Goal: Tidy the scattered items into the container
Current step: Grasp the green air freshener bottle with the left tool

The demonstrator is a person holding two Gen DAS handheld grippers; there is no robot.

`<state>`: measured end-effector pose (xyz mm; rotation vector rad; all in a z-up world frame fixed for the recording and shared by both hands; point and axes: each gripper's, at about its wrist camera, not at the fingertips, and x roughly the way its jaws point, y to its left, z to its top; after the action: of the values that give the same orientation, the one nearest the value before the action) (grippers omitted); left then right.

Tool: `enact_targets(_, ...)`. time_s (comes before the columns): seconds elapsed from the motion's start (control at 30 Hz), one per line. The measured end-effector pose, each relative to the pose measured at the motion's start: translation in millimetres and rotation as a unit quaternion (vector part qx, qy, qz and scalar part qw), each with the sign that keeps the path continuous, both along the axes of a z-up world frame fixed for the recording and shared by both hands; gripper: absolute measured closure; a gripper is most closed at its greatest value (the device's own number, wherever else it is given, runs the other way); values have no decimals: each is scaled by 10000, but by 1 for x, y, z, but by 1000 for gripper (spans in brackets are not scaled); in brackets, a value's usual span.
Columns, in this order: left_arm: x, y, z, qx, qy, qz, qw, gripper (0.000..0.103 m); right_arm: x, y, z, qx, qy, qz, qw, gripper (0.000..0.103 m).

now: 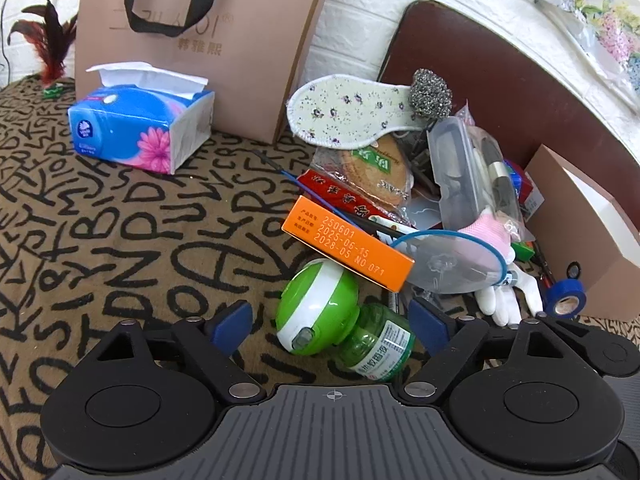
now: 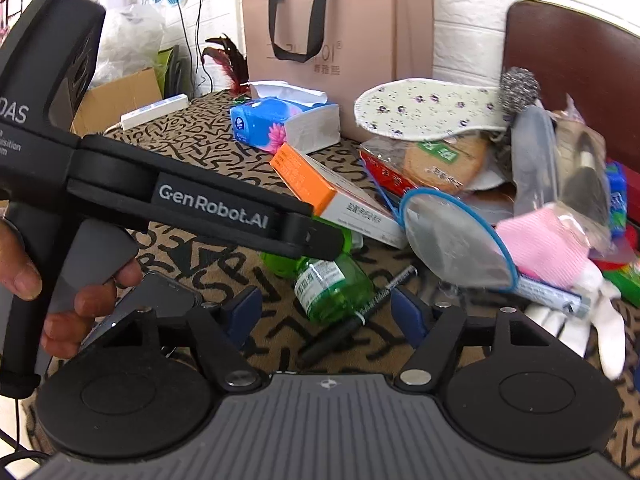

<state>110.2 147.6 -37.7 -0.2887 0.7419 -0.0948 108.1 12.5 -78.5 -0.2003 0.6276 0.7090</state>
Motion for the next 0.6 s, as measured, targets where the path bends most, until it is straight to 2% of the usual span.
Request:
enact_targets(0.2, 11, -2, -5, 90, 108, -78, 9999, 15, 10, 9, -4, -97, -35, 183, 9998, 32)
enact_targets(0.33, 17, -2, -7, 60, 157, -98, 9998, 17, 17, 15, -10, -257, 13, 332, 9991, 38)
enact_targets(0.4, 19, -2, -8, 33, 180, -134, 9997, 21, 20, 16, -11, -290, 61, 341, 9990, 39)
enact_targets(0.5, 21, -2, -11, -4, 232, -147, 9996, 26, 22, 18, -14, -344, 80, 357, 9987, 47)
enact_targets(0.6, 21, -1, -10, 4, 262, -97, 9996, 32, 21, 18, -13, -359, 74, 360, 9987, 47)
